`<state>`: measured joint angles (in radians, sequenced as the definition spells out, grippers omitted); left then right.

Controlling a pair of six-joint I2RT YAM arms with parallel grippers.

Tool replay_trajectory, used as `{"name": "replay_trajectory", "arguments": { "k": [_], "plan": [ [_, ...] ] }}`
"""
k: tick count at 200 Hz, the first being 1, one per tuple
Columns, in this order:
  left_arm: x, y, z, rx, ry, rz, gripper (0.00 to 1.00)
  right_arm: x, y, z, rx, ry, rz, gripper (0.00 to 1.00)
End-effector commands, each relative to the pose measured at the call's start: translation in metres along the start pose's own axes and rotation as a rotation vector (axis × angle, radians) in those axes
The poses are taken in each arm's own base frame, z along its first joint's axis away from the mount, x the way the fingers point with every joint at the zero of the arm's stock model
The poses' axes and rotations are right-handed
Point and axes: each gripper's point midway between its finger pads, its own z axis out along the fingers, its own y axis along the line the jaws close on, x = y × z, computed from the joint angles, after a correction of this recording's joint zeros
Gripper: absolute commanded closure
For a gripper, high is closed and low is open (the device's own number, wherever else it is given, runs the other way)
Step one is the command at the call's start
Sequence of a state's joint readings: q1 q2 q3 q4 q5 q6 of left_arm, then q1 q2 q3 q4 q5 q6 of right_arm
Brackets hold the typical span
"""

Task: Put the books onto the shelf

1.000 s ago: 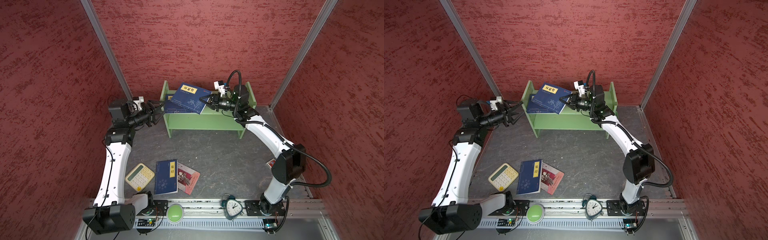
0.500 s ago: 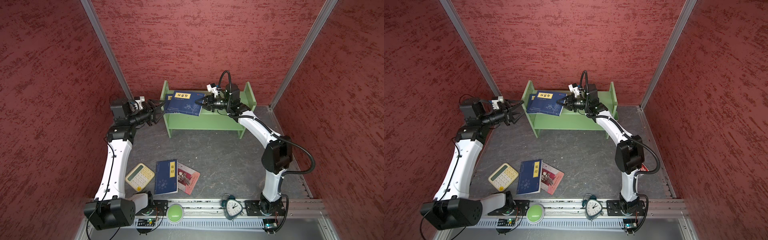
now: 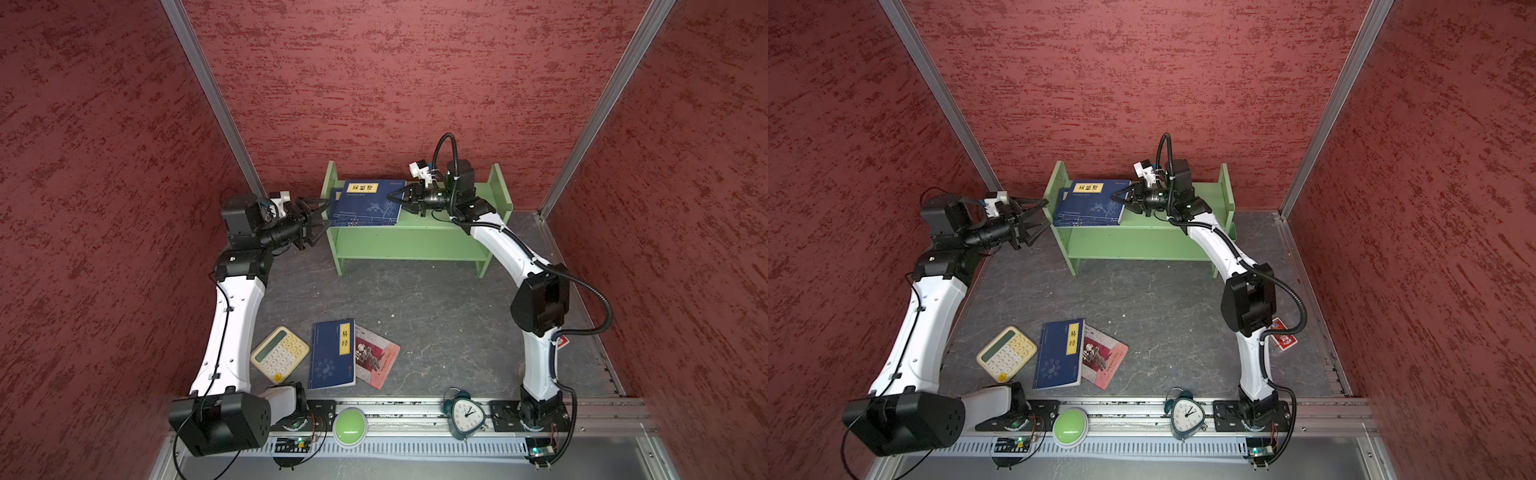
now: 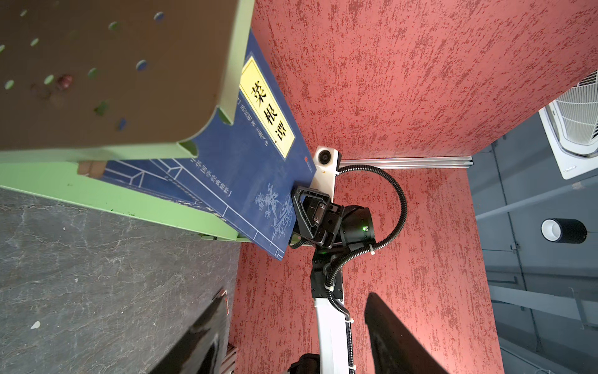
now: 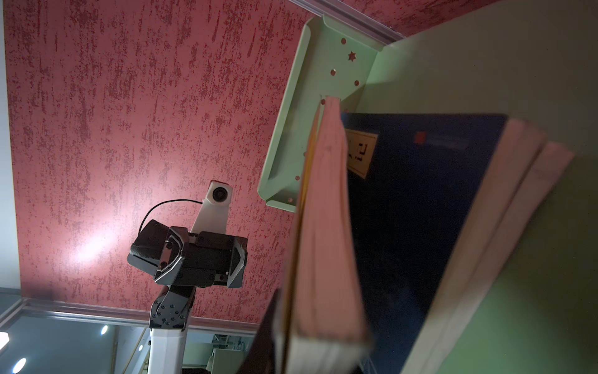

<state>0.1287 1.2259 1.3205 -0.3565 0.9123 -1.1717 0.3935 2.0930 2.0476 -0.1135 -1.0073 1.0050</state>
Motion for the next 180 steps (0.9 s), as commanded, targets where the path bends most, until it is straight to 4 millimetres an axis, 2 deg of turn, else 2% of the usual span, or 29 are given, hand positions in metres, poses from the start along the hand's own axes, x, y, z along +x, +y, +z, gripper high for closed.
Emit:
{"name": "replay_trajectory", "arguments": {
  "k": [1,36,77,114,143,180],
  "plan": [
    [0.001,-0.010,-0.001,0.026,0.006,0.030,0.32,-0.008,0.002,-0.007,-0.003,-0.003,-0.024,0.80],
    [0.002,-0.010,0.001,0.026,0.010,0.028,0.32,-0.015,-0.006,-0.009,0.009,-0.013,-0.009,0.79],
    [0.002,-0.009,0.001,0.024,0.013,0.025,0.32,-0.018,-0.011,-0.009,0.052,-0.017,-0.007,0.66],
    [0.003,-0.007,0.002,0.024,0.018,0.022,0.32,-0.022,-0.018,-0.011,0.122,-0.025,-0.016,0.59],
    [0.004,-0.007,0.003,0.024,0.020,0.021,0.32,-0.026,-0.028,-0.015,0.221,-0.038,-0.025,0.53],
    [0.004,-0.005,0.004,0.020,0.022,0.017,0.31,-0.026,-0.047,-0.021,0.329,-0.050,-0.024,0.50]
  ]
}}
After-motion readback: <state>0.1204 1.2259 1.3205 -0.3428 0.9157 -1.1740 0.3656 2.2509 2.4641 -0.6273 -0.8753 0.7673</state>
